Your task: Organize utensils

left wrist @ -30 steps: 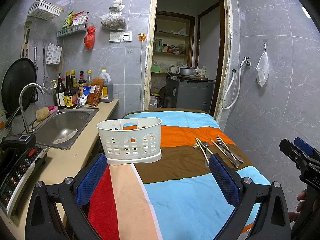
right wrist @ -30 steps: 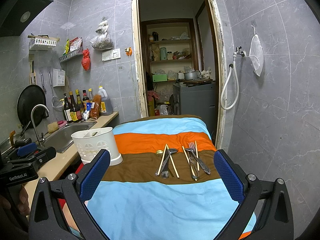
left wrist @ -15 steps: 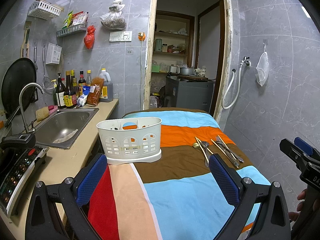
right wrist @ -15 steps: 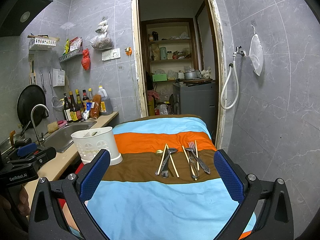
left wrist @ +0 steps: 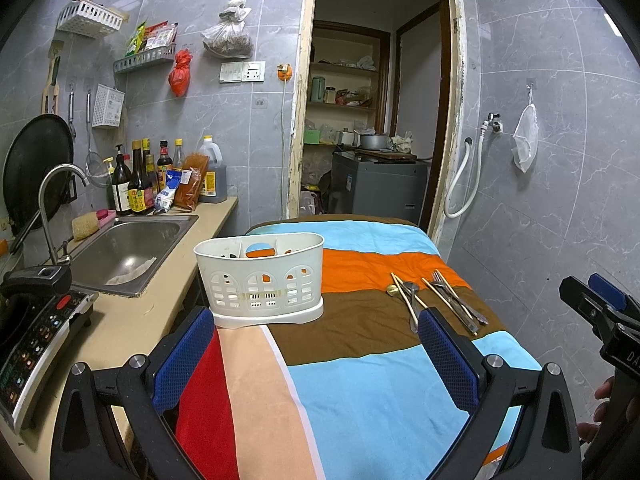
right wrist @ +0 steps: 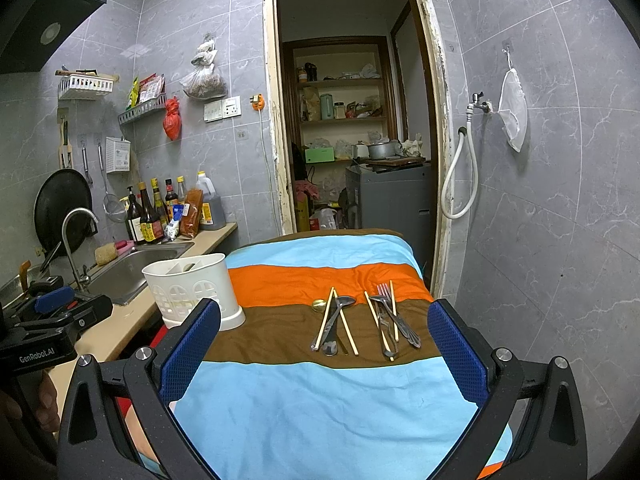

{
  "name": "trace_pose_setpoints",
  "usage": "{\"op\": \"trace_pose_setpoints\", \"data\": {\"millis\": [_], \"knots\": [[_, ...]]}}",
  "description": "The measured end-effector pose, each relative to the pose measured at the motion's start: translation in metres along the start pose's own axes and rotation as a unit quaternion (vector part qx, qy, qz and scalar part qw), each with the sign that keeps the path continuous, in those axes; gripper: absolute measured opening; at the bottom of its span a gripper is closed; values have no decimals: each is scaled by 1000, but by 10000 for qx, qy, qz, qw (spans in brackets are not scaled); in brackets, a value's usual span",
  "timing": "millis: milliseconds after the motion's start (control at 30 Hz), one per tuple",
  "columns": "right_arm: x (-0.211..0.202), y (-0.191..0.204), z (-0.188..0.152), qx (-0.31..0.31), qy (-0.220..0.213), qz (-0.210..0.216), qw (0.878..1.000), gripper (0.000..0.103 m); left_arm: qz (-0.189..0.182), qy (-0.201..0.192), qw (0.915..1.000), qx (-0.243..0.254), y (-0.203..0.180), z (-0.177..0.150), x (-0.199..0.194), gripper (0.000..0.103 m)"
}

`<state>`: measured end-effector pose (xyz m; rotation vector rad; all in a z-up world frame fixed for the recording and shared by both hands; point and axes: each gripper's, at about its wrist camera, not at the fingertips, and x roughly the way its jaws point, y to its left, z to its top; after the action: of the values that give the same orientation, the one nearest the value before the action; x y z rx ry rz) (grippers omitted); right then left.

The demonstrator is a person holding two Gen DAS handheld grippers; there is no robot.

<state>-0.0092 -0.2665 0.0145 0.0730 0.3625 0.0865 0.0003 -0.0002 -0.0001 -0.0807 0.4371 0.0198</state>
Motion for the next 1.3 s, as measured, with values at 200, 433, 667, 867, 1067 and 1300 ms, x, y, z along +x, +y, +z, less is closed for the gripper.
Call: {"op": "trace_pose_setpoints", "data": {"millis": [200,433,667,867,1067,1300], "knots": [[1,0,-2,3,4,7,10000,102,1,6,10000,-1,0,0,0,102],[0,6,-4,-30,45,6,10000,102,28,-80,10000,49,-3,-16,9,102],[9,4,1,125,-12,7,9999,102,12,-260,9995,161,11,1,11,102],[15,-3,11,120,-14,-70,9999,102,-96,-390,9989,221,3,19,23,102],[32,-20,26,74,-45,-66,9999,102,-145,-420,9989,159,-13,34,50,102],[86,-56,41,108,181,35,9998,102,-191,-160,9995,171,-41,42,100,102]]}}
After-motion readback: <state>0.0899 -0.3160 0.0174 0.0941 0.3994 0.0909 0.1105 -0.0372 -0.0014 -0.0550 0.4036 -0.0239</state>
